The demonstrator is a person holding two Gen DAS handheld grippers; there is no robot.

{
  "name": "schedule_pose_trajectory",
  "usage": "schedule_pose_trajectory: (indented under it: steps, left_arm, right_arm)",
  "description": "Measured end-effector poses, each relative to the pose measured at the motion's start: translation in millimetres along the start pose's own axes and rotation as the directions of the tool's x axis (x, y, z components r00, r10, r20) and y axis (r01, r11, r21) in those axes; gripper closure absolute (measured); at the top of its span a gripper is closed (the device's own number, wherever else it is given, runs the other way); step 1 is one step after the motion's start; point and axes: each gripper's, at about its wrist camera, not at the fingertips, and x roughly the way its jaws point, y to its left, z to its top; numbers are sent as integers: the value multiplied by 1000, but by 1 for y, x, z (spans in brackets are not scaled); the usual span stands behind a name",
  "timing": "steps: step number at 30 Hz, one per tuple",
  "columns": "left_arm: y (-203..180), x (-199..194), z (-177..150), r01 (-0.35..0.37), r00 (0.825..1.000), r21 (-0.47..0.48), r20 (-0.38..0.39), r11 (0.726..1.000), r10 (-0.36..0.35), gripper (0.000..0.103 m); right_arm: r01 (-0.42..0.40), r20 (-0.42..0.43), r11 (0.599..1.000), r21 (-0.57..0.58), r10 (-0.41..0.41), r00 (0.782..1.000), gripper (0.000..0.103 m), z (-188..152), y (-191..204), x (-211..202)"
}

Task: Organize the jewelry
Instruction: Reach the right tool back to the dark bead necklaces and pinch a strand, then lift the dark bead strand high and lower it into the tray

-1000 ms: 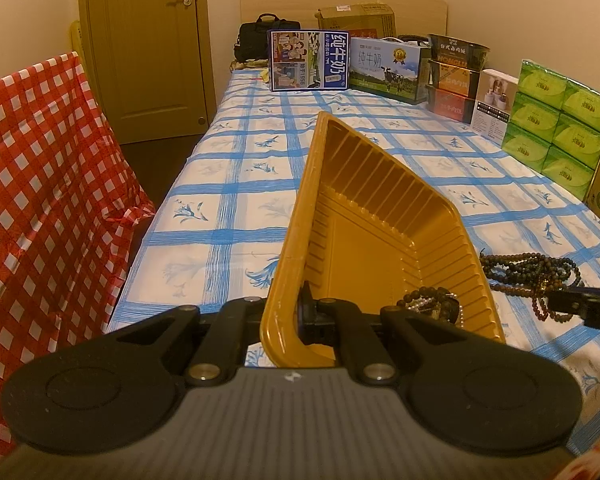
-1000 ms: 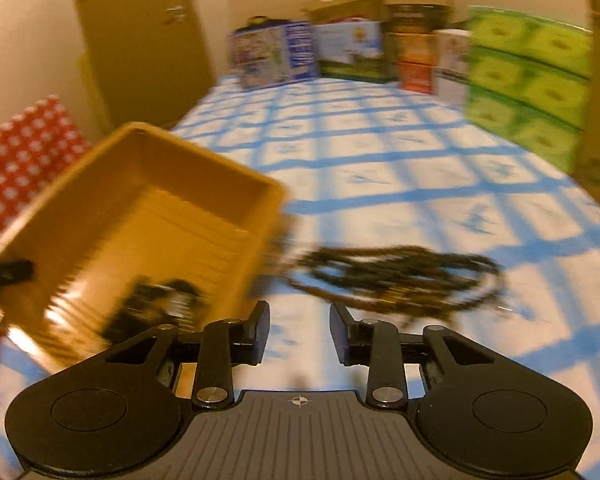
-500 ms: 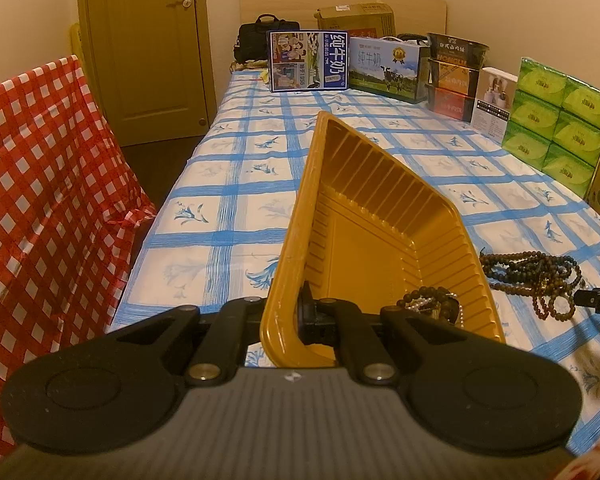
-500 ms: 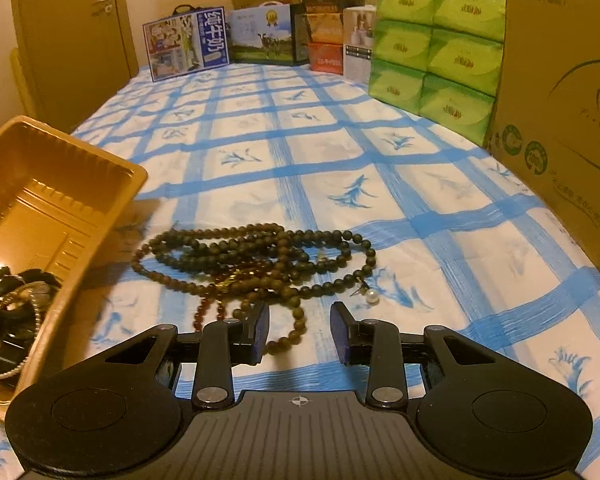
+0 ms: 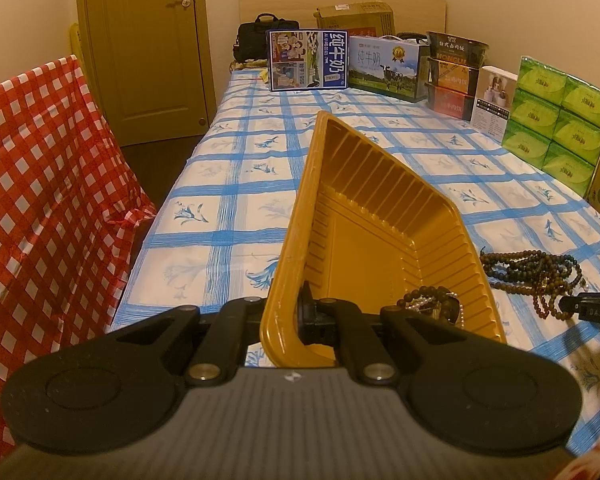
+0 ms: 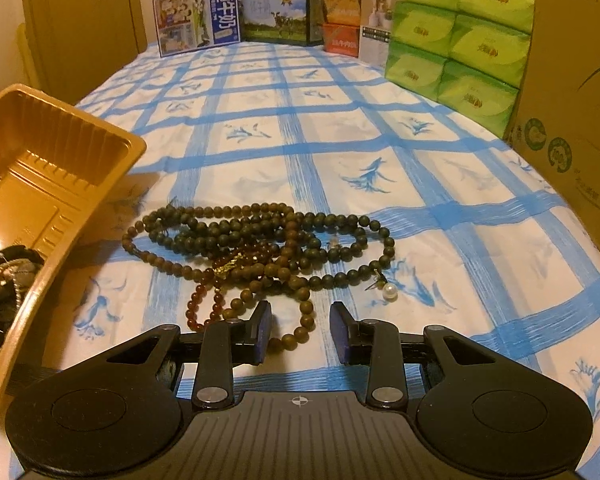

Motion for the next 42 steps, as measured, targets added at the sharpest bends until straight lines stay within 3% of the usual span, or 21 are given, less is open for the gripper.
schedule_pose_trajectory:
  steps: [3,5,7,12,19,30,42]
  left_arm:
    - [0,0,0,0,1000,-1,1,1000,0,98]
    - [-1,0,0,0,1000,-1,1,1000,0,98]
    - [0,0,0,2,1000,1,2,1000,-2,98]
    - [0,0,1,1,1000,2,2,1000,-1,98]
    - [0,0,0,2,1000,1,2,1000,-2,98]
    - [0,0,1,2,1000,1,2,1000,-2,98]
    - [-2,1,2,6,1000,-2,4,1000,-6,97]
  right_arm:
    - [9,2,1000,-16,-9,1000,73,2,2,3]
    - [-3,-5,1000,-22,3,1000,92,3,3,3]
    - [0,-12,999,-33,0,1000,96,5,5,2]
    - [14,20,1000,-28,-13,1000,96,10,7,-16]
    - [-2,140,997,-73,12,990,97,33,21,-67]
    - [-28,308,993,-117,64,949,97,76,34,-130]
    - [-59,411,987,-151,116,904,97,100,42,-177]
